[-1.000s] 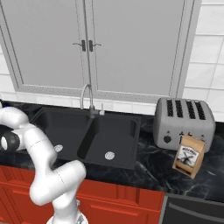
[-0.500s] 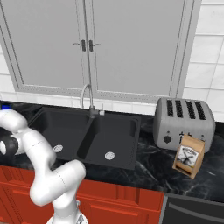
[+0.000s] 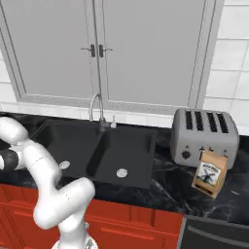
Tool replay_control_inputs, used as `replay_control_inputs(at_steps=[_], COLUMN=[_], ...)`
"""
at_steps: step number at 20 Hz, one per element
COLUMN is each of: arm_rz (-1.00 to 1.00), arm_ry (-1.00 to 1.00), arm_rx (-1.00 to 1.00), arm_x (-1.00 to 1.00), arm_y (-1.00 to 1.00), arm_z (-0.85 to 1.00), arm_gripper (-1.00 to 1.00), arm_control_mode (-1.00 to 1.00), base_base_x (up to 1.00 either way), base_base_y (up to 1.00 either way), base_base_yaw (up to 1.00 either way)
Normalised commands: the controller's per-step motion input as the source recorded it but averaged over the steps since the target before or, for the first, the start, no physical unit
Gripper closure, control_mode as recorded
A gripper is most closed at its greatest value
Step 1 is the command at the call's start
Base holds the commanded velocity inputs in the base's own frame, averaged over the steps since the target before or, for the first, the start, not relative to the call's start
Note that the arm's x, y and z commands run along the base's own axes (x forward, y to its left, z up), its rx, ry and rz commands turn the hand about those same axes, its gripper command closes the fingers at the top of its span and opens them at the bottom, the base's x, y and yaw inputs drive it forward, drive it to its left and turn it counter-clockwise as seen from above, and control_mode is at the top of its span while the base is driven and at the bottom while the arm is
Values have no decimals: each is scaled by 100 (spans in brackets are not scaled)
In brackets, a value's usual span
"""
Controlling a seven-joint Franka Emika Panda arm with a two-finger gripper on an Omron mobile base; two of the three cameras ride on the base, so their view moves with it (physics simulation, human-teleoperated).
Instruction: Pick up all produce items and place them in the sink. Turn on the sink faucet to wash them. Then turn the sink off and put them in the tray.
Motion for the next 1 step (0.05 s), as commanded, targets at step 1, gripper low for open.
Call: replay_control_inputs(at_steps=[1], arm_rz=[0], arm_ry=[15], arm_rx=[-22], arm_x=[0], arm_y=[10], arm_z=[86], arm_gripper=[-100], arm_control_mode=[-100], base_base_x=[0], base_base_y=[0], base_base_yaw=[0])
